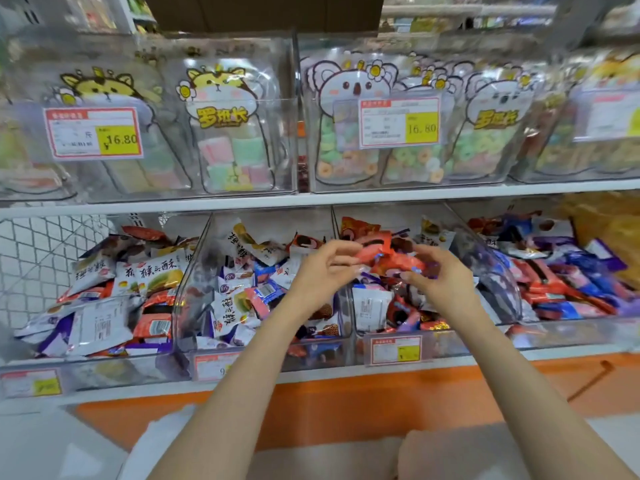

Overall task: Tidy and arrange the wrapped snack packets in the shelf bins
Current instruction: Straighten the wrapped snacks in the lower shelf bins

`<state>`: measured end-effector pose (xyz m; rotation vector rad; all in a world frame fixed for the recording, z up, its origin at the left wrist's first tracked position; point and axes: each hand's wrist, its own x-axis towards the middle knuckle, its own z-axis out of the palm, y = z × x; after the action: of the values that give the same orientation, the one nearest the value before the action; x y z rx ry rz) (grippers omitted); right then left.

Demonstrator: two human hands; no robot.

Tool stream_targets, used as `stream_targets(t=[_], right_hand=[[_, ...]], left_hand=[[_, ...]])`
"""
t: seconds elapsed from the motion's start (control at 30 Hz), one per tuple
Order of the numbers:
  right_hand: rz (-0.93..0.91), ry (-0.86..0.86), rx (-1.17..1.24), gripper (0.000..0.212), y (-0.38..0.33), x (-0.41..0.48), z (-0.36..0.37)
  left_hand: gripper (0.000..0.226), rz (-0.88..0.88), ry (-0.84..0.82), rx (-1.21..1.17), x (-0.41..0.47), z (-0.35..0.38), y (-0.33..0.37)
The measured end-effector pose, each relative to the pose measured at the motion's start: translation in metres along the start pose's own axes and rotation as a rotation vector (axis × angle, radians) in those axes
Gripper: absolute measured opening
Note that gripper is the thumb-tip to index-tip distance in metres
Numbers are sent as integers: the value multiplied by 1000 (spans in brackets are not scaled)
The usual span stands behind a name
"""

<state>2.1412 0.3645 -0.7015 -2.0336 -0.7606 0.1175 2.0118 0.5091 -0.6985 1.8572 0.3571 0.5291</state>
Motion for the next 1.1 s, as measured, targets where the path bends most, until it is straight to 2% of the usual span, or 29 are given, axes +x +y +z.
stream_targets(t=[0.07, 0.23, 0.33, 0.43, 0.6, 0.7, 0.77, 0.83, 1.0, 1.1], right_hand=[[3, 11, -121, 44, 11, 2, -1], [-73, -37, -122, 29, 2, -4, 7], [-170, -71, -98, 23, -13, -8, 19], [-245, -132, -104, 19, -26, -13, 33], [-340, -221, -167, 20, -40, -24, 53], [-393, -174, -242, 19, -43, -27, 59], [-459, -126, -266, 18, -47, -30, 63], [-495, -157, -262, 18, -53, -34, 69], [-427, -458, -222, 24, -63, -38, 106], [-323, -576, -388, 46, -66, -30, 128]], left_hand=[[25, 39, -21, 30, -2, -4, -4], [22, -21, 208, 178, -12, -45, -18], [16, -121, 308, 443, -21, -76, -35], [30, -249, 253, 737, -31, -96, -59], [63, -345, 96, 895, -38, -95, -80], [68, -363, 55, 1029, -37, -90, -83], [62, -348, 42, 1046, -36, -88, -84], [55, -308, 53, 1041, -35, -88, -83], [51, -173, 267, 778, -38, -95, -71], [52, -103, 372, 656, -41, -106, -59]])
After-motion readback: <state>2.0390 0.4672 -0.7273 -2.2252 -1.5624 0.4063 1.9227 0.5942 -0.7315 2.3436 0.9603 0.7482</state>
